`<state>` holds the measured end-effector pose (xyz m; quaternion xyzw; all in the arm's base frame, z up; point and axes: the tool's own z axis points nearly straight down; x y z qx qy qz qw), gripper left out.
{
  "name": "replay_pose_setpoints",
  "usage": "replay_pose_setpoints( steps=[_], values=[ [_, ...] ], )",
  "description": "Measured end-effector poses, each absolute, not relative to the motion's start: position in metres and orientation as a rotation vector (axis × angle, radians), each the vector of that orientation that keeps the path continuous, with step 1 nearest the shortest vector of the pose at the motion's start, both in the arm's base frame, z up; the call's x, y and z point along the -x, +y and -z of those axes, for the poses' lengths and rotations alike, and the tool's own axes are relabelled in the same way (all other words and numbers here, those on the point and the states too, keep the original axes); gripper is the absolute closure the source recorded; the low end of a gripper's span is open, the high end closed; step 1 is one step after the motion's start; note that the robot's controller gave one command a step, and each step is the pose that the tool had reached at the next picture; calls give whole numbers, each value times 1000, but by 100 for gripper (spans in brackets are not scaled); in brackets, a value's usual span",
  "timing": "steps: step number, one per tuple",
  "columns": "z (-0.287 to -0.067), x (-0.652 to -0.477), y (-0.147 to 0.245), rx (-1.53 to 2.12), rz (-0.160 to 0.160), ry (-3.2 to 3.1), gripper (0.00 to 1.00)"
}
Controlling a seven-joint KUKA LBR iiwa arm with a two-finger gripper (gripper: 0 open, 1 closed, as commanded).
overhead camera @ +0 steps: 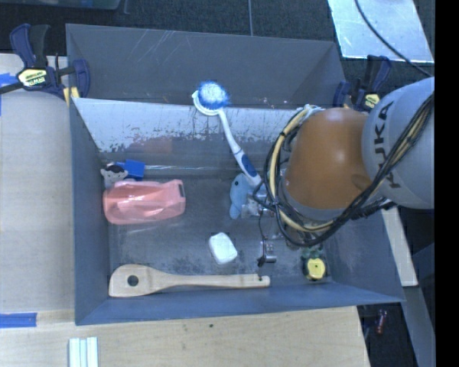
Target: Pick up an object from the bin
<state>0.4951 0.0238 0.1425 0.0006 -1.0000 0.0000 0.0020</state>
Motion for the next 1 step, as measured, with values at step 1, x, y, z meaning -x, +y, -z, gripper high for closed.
replay_pose_setpoints(
  steps=[1],
  values=[
    [-145, -497, 24, 0, 0, -3144, 0]
  ],
)
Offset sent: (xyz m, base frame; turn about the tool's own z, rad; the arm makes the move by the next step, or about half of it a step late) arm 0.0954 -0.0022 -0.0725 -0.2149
